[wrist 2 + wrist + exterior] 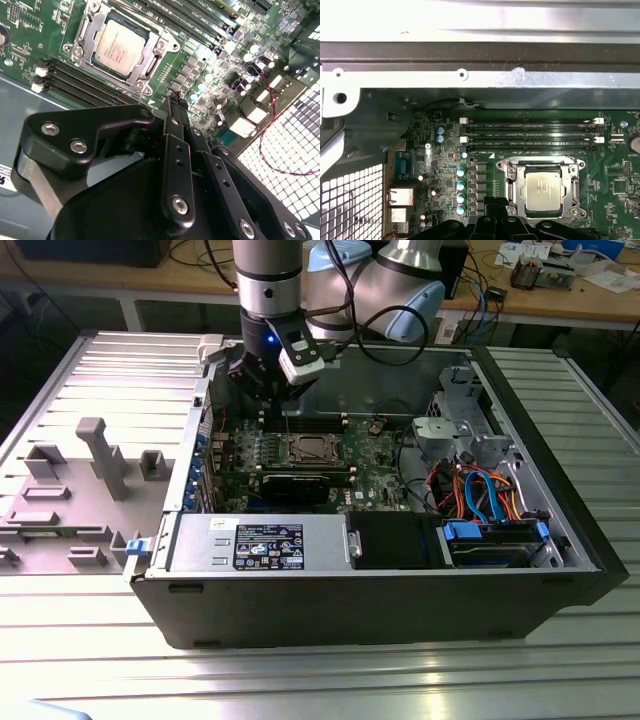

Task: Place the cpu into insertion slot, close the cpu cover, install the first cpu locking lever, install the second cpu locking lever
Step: 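Install the first cpu locking lever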

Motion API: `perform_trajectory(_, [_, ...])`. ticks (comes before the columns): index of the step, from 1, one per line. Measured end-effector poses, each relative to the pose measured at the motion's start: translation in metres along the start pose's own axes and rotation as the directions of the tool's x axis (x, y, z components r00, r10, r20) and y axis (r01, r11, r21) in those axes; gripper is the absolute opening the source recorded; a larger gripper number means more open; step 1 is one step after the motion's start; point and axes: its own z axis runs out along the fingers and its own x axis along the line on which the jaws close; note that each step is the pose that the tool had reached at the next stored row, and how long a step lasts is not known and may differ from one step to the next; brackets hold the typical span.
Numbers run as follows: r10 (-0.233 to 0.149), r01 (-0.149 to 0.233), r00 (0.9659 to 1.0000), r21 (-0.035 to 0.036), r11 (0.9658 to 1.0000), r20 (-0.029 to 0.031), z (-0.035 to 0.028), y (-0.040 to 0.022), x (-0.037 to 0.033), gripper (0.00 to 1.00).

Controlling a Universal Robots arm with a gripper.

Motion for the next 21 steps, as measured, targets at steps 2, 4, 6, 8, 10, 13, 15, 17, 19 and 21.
perform_trajectory(2, [0.000, 0.000, 1.0000, 0.0000, 1.0000, 0.0000, 0.0005, 0.0009, 0.0000, 0.11])
perform_trajectory(4, [0.000, 0.000, 1.0000, 0.0000, 1.0000, 0.0000, 0.0008, 0.0020, 0.0000, 0.11])
perform_trajectory(6, [0.000, 0.000, 1.0000, 0.0000, 1.0000, -0.0001, 0.0008, 0.0023, 0.0000, 0.11])
perform_trajectory(8, [0.000, 0.000, 1.0000, 0.0001, 1.0000, -0.0001, 0.0008, 0.0024, 0.0000, 0.11])
perform_trajectory(10, [0.000, 0.000, 1.0000, 0.0000, 1.0000, 0.0000, 0.0008, 0.0025, 0.0000, 0.11])
perform_trajectory(13, [0.000, 0.000, 1.0000, 0.0000, 1.0000, 0.0000, 0.0008, 0.0026, 0.0000, 0.11])
perform_trajectory(15, [0.000, 0.000, 1.0000, 0.0000, 1.0000, 0.0000, 0.0009, 0.0040, 0.0000, 0.11])
perform_trajectory(17, [0.000, 0.000, 1.0000, 0.0001, 1.0000, -0.0001, 0.0010, 0.0056, 0.0000, 0.11])
perform_trajectory(19, [0.000, 0.000, 1.0000, -0.0003, 1.0000, 0.0000, 0.0015, 0.0070, 0.0000, 0.11])
perform_trajectory(21, [0.000, 0.000, 1.0000, -0.0010, 1.0000, 0.0000, 0.0020, 0.0085, 0.0000, 0.11])
